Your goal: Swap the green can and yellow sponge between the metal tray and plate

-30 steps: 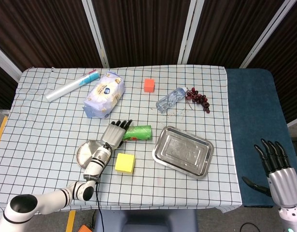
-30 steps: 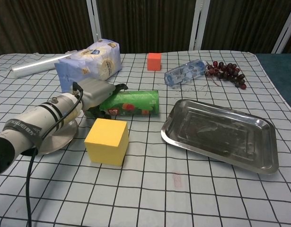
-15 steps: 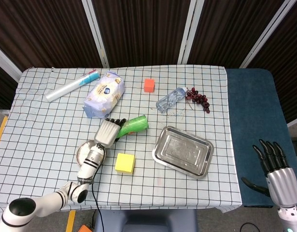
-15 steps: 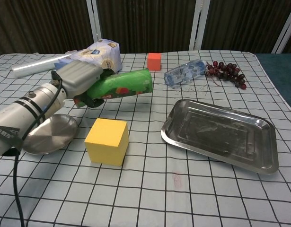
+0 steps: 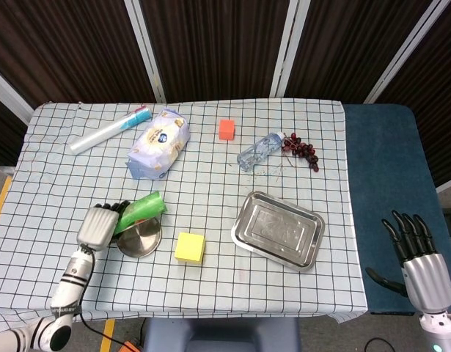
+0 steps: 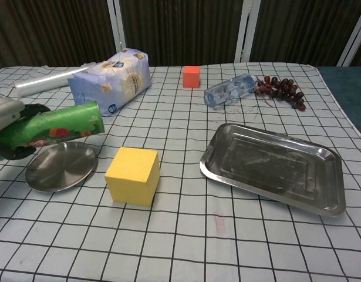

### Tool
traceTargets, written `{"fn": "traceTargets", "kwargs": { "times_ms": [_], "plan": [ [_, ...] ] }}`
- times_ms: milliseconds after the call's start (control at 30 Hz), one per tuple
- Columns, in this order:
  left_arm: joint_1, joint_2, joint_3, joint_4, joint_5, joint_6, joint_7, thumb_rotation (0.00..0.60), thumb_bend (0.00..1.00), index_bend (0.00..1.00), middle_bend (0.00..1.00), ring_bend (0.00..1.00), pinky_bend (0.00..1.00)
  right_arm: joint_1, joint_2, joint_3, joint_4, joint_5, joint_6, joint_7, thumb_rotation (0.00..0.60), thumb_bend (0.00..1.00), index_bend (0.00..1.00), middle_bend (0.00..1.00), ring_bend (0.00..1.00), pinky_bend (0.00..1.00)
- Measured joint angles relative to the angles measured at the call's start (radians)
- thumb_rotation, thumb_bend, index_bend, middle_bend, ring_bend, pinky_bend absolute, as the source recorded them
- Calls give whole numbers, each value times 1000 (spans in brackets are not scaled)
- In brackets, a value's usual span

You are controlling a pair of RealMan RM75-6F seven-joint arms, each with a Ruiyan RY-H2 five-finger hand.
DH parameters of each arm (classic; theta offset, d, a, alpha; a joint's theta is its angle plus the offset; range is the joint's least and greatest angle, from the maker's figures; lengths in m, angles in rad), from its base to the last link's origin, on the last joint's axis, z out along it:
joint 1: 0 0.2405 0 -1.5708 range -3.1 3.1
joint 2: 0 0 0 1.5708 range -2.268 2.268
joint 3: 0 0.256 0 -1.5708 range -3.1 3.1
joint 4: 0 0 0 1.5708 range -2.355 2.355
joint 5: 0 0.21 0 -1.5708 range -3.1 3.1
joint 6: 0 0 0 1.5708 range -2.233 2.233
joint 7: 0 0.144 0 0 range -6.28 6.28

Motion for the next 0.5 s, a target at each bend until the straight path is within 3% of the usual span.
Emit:
{"fn": "traceTargets", "kwargs": {
  "times_ms": [167,233,400,500],
  "plan": [
    [25,-3,5,-32,-7,12,22,600,598,538,639,630,742,1,1,1,-3,5,-5,-1,600,67,0,0,0,0],
    [26,-13,-7,-34,-11,8,22,600,581,495,574,568,710,0,2,0,-4,4,-5,2,600,66,0,0,0,0],
    [23,-38,-18,-22,-11,-8,46,600,469,174,245,279,466,-1,7,1,-8,7,-2,12,600,66,0,0,0,0],
    [22,-44,-19,-22,-13,-21,66,600,445,31,82,128,393,-2,9,2,-9,5,4,18,600,66,0,0,0,0]
  ]
}}
